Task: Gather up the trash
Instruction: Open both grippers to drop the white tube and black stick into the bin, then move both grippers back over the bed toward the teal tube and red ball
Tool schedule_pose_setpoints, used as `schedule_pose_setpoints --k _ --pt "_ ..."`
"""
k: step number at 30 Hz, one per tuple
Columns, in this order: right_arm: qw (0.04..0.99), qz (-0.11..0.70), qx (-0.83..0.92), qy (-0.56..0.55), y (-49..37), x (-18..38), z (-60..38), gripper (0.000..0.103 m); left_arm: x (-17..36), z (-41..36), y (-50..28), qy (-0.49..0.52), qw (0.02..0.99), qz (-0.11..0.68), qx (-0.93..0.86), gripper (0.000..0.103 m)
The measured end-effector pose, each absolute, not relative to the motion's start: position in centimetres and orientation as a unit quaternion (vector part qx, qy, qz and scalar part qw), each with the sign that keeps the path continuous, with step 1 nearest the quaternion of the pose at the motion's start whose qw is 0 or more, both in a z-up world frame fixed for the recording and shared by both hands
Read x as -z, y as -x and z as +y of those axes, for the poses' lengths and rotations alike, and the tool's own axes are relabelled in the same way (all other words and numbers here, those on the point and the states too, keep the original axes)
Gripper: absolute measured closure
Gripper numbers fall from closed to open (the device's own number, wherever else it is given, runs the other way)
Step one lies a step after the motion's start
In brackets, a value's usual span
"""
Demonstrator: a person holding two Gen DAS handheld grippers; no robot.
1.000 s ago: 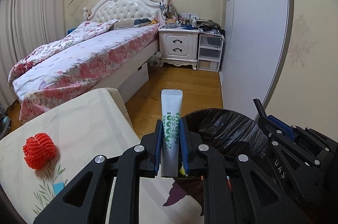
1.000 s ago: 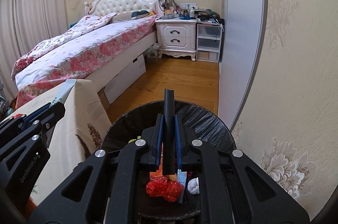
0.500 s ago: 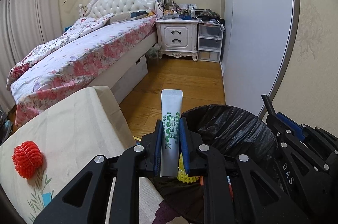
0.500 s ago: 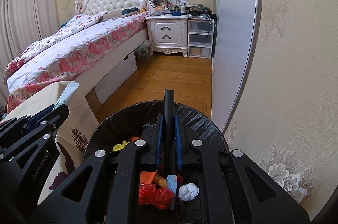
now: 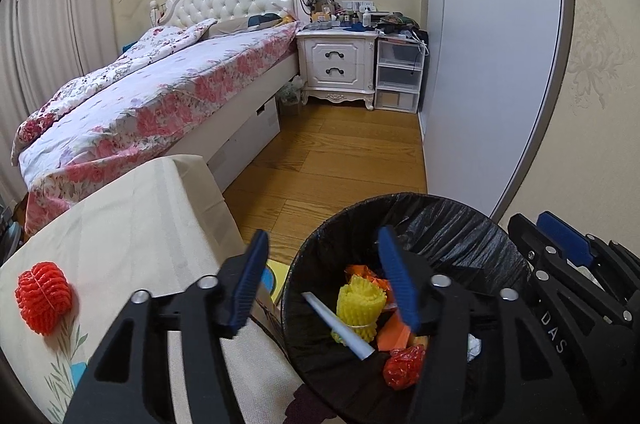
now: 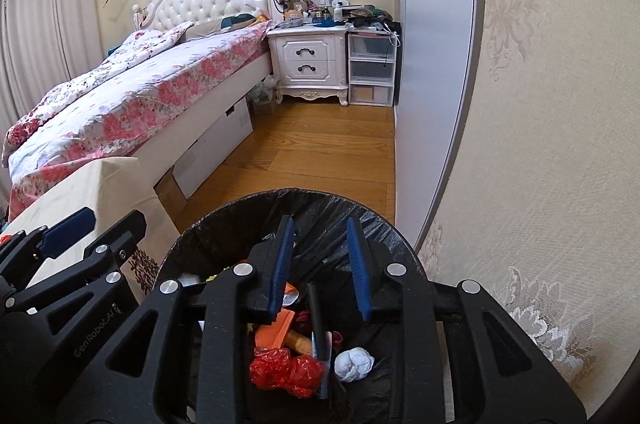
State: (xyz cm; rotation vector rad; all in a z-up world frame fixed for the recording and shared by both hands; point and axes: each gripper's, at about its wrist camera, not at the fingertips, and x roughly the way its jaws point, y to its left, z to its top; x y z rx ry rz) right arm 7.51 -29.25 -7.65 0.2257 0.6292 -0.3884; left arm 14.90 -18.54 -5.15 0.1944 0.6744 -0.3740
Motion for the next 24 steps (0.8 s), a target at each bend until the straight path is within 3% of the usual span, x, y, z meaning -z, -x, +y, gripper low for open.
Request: schedule_pose_setpoints --k 1,3,12,24 --pt "0.926 0.305 0.191 -0.11 -7.4 7.6 -29.3 0.063 5.2 -18.5 -14.9 -0.094 0.923 0.328 0.18 0.033" --pt "0.927 0.302 0.196 -0.11 -7.3 7.5 -29.3 0.058 5.1 -18.4 -15.0 -0.092 0.924 0.327 0.177 0.031" --pt "0.925 0.305 0.198 -0.111 -7.0 7.2 -29.1 0.043 4.9 -17.0 -15.1 -0.084 0.925 0.333 0.16 0.027" --pt "0.929 0.307 0.177 -0.106 -5.6 5.8 -27.4 0.038 3.4 -13.0 -13.0 -0.065 0.931 0.334 0.132 0.024"
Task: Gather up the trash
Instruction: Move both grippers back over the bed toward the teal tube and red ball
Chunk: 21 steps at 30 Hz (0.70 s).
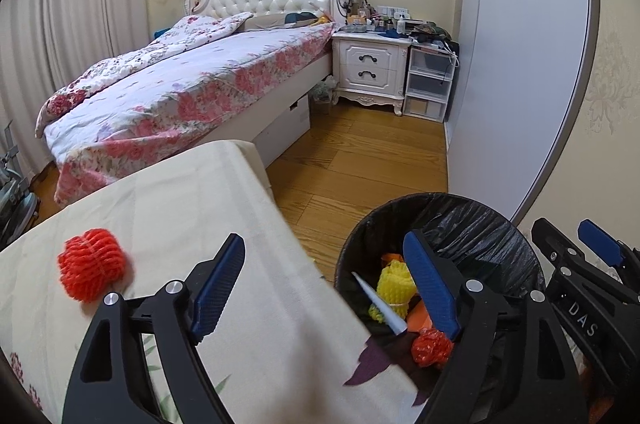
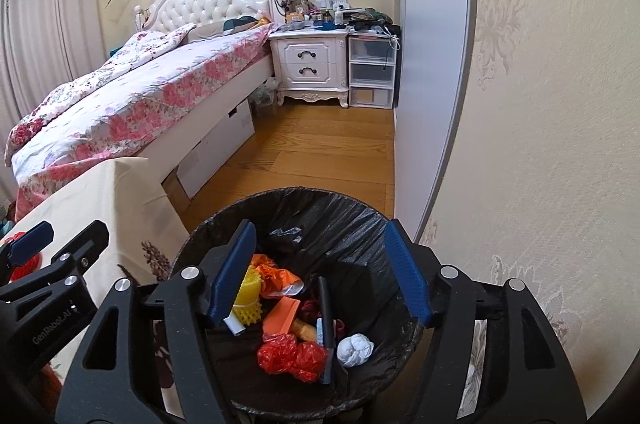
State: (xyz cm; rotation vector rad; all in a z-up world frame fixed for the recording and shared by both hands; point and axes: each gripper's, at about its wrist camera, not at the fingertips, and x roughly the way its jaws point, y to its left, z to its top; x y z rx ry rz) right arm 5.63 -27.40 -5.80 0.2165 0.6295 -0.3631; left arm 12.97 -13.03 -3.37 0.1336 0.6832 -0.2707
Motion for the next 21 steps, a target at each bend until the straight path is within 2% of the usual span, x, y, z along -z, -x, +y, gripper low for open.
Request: schedule_pose_setpoints --k 21 --pt "0.942 0.333 -0.015 -0.035 -5.1 4.2 -11.7 0.038 2.7 4.8 -7.0 -0.026 0.939 0.342 -0.028 0.024"
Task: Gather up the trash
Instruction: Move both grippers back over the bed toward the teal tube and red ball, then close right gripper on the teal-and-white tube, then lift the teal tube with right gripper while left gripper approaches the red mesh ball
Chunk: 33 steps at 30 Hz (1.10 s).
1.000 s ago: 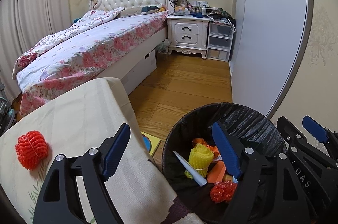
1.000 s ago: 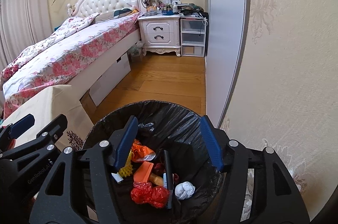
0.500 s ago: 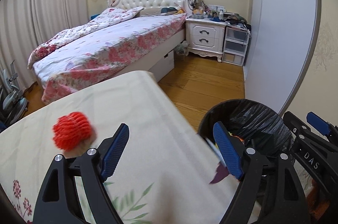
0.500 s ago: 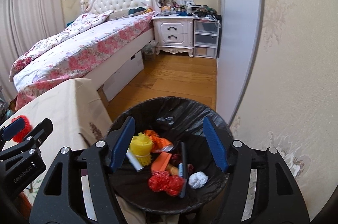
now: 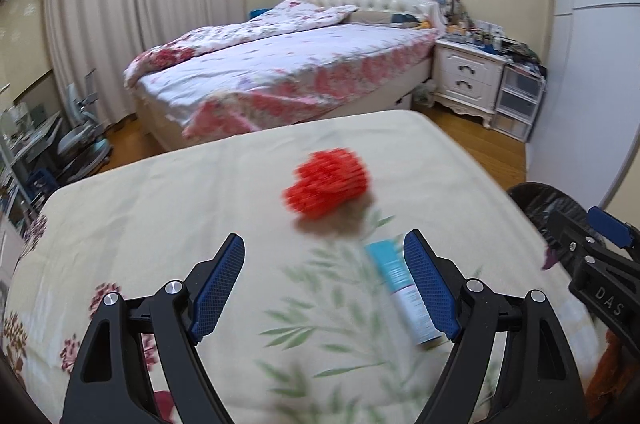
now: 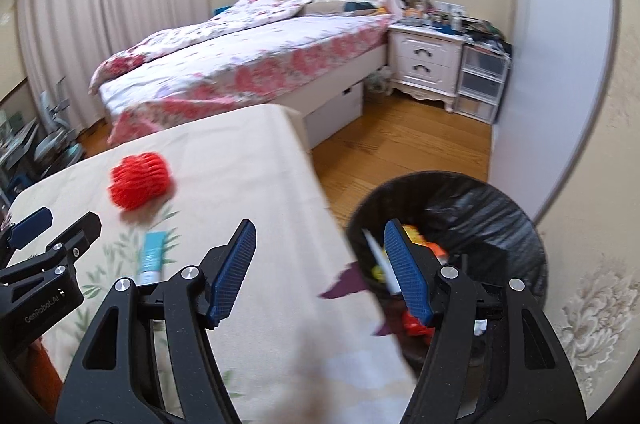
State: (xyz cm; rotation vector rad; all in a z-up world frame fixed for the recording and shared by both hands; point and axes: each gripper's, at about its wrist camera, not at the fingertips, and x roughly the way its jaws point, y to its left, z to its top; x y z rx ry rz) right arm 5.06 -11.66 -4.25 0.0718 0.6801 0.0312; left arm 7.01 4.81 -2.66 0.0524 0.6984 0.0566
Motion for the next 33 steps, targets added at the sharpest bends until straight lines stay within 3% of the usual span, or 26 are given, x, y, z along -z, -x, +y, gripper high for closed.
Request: schedule_pose_setpoints --k 9,12,20,25,33 --pt "0.929 0.357 -0.092 -0.004 -5.4 4.9 -4.8 0.04 3.9 11.9 -4.7 0.002 0.929 0.357 -0.1 0.024" --pt "0.922 0.369 -0.113 0.01 -5.6 5.4 -2.9 0.049 4.3 13.3 -4.0 0.009 0.926 0.36 -0.112 0.024" --pt "0.902 0.407 -0.139 0.036 -6.1 7.3 -0.1 0.059 5.1 15.0 -3.3 0.017 0.921 0.37 -0.12 0.024" --pt "0.894 0.423 -0.137 0.047 -6.2 8.1 0.1 0.083 5.6 15.2 -3.4 0.021 0.919 0.377 -0.117 0.024" --pt "0.898 0.423 -0.11 0.042 -7.3 8.1 -2.0 0.085 5.9 13.7 -4.1 0.023 0.92 0.38 -0.089 0.024"
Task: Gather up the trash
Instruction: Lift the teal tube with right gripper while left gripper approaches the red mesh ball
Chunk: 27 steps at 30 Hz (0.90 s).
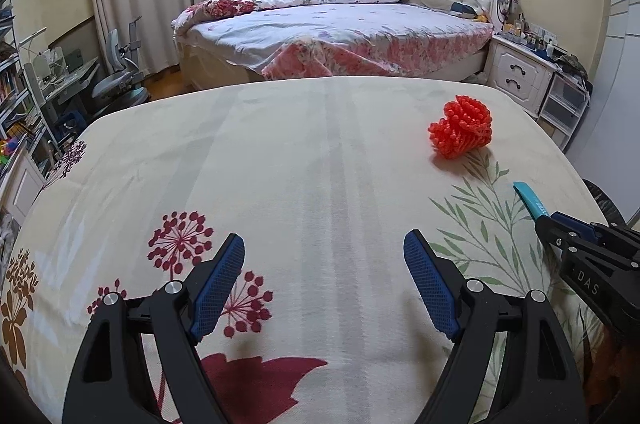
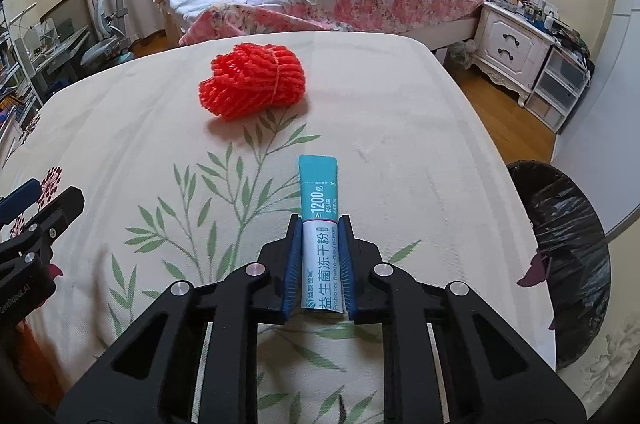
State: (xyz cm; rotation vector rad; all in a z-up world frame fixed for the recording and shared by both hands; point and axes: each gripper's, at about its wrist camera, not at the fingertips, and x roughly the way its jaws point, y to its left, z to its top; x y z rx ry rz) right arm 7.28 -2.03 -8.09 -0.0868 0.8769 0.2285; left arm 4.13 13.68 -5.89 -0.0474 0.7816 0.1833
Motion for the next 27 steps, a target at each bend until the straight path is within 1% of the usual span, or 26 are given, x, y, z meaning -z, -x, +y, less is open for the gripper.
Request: schedule_pose_setpoints --k 17,27 --pt "0.901 0.424 -0.085 0.032 -13.9 8.2 -4.8 0.085 6.4 7.5 -11.2 -0.015 0.923 0.384 -0.013 0.024" --pt "0.901 0.424 -0.087 0.027 -16.0 8.1 -5.0 0.084 6.5 6.5 -14.5 -0.027 0.925 0.379 -0.009 0.024"
